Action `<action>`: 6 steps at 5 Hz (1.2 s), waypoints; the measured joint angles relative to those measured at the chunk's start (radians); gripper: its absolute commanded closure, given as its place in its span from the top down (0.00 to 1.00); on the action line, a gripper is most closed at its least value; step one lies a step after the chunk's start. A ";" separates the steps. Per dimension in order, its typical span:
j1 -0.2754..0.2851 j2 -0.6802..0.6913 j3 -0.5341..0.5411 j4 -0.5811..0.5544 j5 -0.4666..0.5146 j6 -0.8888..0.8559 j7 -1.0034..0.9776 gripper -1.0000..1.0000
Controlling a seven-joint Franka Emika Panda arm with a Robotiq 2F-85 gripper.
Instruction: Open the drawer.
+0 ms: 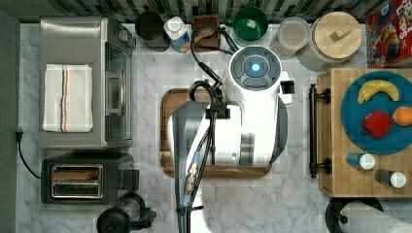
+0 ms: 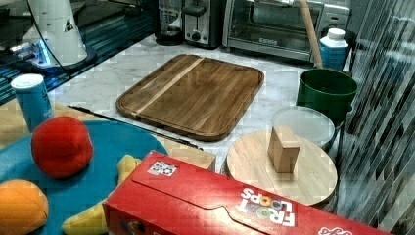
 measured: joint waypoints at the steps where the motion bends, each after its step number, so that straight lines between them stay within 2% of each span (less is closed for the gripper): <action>1: 0.000 -0.029 -0.010 -0.063 -0.038 0.028 -0.235 1.00; 2: -0.012 -0.055 -0.012 -0.129 -0.069 0.124 -0.442 1.00; 4: -0.022 -0.060 -0.070 -0.191 -0.107 0.249 -0.664 1.00; 5: -0.055 -0.052 -0.109 -0.209 -0.107 0.351 -0.795 1.00; 6: -0.116 -0.041 -0.141 -0.234 -0.095 0.458 -0.892 1.00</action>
